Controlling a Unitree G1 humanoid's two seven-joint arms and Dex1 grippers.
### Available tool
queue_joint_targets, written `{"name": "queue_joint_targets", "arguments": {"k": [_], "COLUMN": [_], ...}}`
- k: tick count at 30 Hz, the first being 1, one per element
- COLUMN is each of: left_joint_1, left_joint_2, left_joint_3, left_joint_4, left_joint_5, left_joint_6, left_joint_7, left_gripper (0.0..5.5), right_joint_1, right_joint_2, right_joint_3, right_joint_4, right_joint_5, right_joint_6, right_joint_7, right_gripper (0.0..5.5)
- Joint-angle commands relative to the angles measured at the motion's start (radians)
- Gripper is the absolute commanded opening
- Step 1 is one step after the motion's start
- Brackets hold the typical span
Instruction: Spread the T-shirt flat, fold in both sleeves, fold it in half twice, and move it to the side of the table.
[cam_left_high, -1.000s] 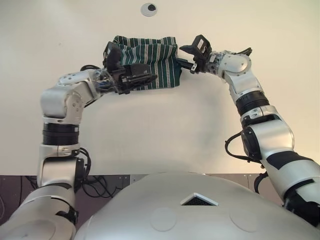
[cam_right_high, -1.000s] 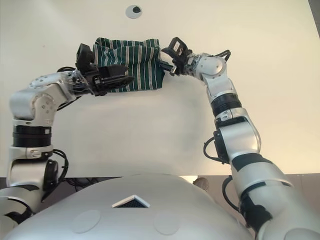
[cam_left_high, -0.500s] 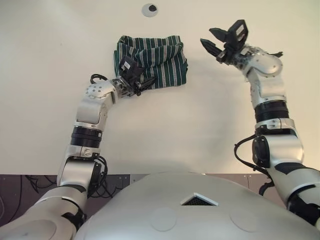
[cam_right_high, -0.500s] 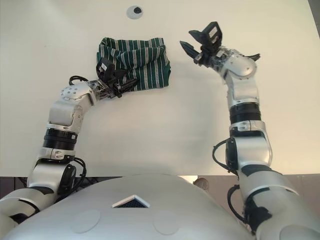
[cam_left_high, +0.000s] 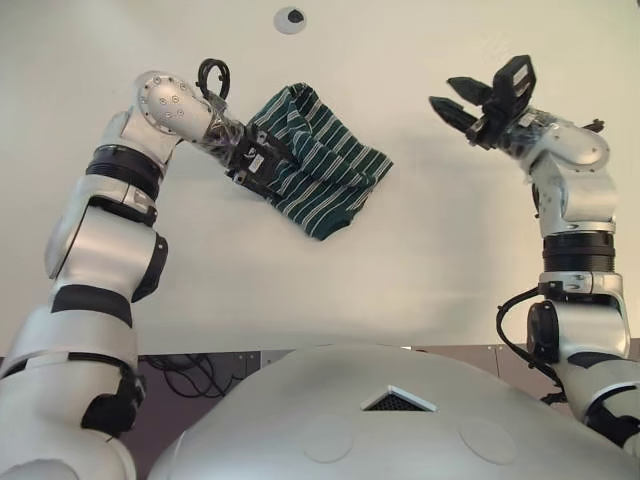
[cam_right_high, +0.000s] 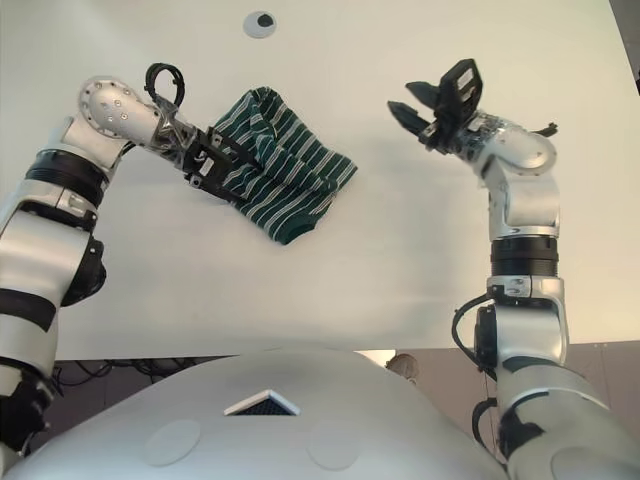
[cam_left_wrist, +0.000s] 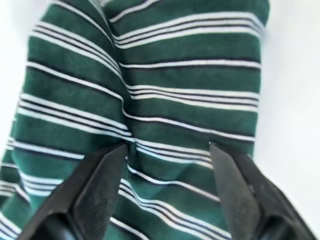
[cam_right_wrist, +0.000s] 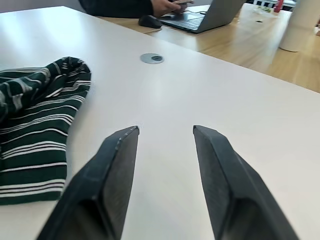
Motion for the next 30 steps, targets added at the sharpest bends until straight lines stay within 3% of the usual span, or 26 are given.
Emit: {"name": "queue_joint_targets", "arguments": {"k": [1, 4, 8, 15, 21, 30], "left_joint_1": [-0.048, -0.043, 0.107, 0.448, 0.538, 0.54], "left_joint_2": [-0.084, -0.104, -0.077, -0.05, -0.063, -0.085], "left_joint_3": [0.2, 0.315, 0.447, 0.542, 0.526, 0.548], "left_joint_4": [-0.028, -0.142, -0.407, -0.817, -0.934, -0.906], "left_joint_5": [-0.237, -0.36, -0.443, -0.521, -0.523, -0.538], "left_joint_6": [0.183, 0.408, 0.659, 0.947, 1.035, 1.073], "left_joint_7": [-0.074, -0.021, 0.214, 0.443, 0.496, 0.535], "left_gripper": [2.96, 2.96, 2.96, 2.96, 2.96, 2.99], "right_joint_1": [0.13, 0.222, 0.321, 0.339, 0.308, 0.302], "right_joint_2": [0.017, 0.033, 0.051, 0.047, 0.08, 0.107], "right_joint_3": [0.045, 0.027, 0.065, 0.186, 0.248, 0.207], "right_joint_4": [-0.214, -0.398, -0.56, -0.515, -0.386, -0.385], "right_joint_5": [0.068, 0.184, 0.267, 0.143, 0.058, 0.135], "right_joint_6": [0.125, 0.261, 0.364, 0.283, 0.193, 0.207], "right_joint_7": [0.011, -0.022, -0.065, -0.135, -0.168, -0.167], "right_gripper": [1.97, 1.97, 1.97, 1.97, 1.97, 0.57]}}
